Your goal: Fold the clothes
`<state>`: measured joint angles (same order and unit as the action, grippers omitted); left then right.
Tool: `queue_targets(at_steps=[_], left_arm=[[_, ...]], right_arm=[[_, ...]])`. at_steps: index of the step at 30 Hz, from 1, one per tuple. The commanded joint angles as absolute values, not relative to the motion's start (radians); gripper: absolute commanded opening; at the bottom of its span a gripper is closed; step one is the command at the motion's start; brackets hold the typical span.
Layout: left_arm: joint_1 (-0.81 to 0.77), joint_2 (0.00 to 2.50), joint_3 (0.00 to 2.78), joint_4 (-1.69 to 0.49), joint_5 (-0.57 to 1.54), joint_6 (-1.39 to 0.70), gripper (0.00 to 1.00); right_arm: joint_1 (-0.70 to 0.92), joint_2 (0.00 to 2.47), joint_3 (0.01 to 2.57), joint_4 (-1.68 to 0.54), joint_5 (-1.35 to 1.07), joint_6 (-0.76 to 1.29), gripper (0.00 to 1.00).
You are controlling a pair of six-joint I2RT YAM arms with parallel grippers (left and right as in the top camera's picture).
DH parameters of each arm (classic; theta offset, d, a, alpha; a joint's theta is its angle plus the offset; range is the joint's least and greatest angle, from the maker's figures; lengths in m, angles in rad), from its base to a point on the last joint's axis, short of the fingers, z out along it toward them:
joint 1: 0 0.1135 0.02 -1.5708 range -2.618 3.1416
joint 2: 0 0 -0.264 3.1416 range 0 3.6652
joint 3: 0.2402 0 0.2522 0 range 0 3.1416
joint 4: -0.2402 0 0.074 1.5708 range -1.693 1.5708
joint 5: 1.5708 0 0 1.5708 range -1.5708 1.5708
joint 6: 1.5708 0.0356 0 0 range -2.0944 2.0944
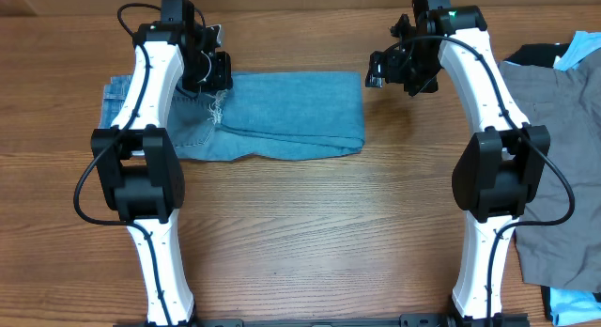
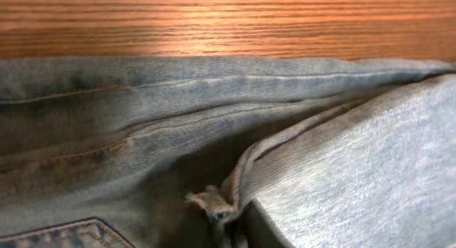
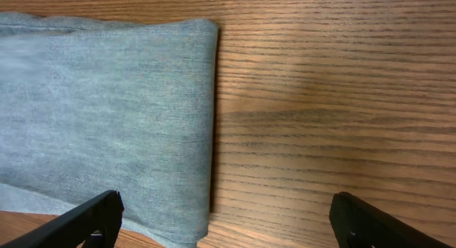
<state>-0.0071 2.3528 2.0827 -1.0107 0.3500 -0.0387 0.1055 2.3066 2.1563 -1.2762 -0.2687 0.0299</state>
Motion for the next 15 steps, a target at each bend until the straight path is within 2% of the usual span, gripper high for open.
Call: queue_targets(at_steps=[1,2,4,7,10,12,13,15], left_arm=[[-0.01,2.353,2.107,-1.017,0.303,-0.022,0.58],[-0.008,2.352,2.113,-1.022,0.296,-0.022,0.73],[-0.006,2.352,2.144,-1.053,0.296,-0.022,0.82],[-0.007,2.352,2.22,-1.132,0.316,-0.024,0.79],[-0.026,2.352,2.256,-1.203,0.37,-0.025,0.63],[-0.053,2.355,2.222,-1.223,0.406,-0.025,0.4],[-0.065,2.355,2.2,-1.218,0.408,-0.026,0.31],[-0.09,2.356,2.148,-1.206,0.408,-0.026,0.24]], right_arm=[[0.102,2.255,2.172,-1.277,-0.263,0.027,0.97],[0.102,2.255,2.172,-1.277,-0.262,0.027,0.97],[0.102,2.255,2.172,-1.277,-0.262,0.027,0.97],[0.102,2.255,2.172,-1.277,-0.263,0.027,0.98],[0.102,2.255,2.16,-1.272,-0.264,0.028,1.0],[0.105,2.255,2.148,-1.269,-0.264,0.027,1.0],[0.105,2.255,2.147,-1.27,-0.264,0.028,0.99],[0.105,2.255,2.146,-1.271,-0.267,0.027,0.95]])
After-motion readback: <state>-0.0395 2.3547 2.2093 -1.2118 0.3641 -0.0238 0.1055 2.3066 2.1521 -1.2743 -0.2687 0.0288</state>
